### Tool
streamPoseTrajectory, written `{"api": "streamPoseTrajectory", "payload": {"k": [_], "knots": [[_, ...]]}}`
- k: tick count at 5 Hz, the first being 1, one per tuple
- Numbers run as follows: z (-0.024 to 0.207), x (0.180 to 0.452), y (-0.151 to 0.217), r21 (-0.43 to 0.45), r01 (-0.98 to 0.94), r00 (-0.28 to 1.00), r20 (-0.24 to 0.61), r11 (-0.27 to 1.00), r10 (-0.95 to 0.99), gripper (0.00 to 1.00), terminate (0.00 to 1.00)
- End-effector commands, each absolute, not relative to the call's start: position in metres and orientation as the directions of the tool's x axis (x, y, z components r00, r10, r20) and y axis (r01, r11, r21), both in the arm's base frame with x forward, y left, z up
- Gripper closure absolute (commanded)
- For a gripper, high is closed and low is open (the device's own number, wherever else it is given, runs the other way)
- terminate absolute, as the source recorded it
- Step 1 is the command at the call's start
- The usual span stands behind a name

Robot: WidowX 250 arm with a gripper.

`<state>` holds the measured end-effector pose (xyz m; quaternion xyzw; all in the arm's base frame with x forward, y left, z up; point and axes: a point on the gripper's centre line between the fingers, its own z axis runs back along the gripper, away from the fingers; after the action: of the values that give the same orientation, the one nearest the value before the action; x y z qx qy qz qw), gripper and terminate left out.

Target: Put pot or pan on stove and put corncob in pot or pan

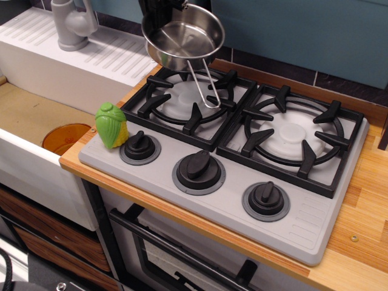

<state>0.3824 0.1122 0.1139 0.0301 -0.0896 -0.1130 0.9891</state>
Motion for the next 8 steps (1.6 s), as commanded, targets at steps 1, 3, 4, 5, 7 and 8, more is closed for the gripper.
{"api": "streamPoseTrajectory", "payload": {"k": [1,3,4,5,7,8], "knots": [[0.110,0.384,0.112,0.101,0.197,0.948,0.233,0.975,-0.216,1.00,0.00],[0.086,0.381,0.099,0.078,0.182,0.947,0.254,0.980,-0.196,1.00,0.00],[0.082,0.378,0.093,0.075,0.173,0.948,0.258,0.982,-0.187,0.00,0.00],[0.084,0.375,0.088,0.070,0.170,0.950,0.253,0.983,-0.182,0.00,0.00],[0.107,0.360,0.075,0.061,0.157,0.961,0.220,0.986,-0.167,0.00,0.00],[0.129,0.347,0.069,0.055,0.149,0.968,0.195,0.987,-0.157,0.00,0.00]]}}
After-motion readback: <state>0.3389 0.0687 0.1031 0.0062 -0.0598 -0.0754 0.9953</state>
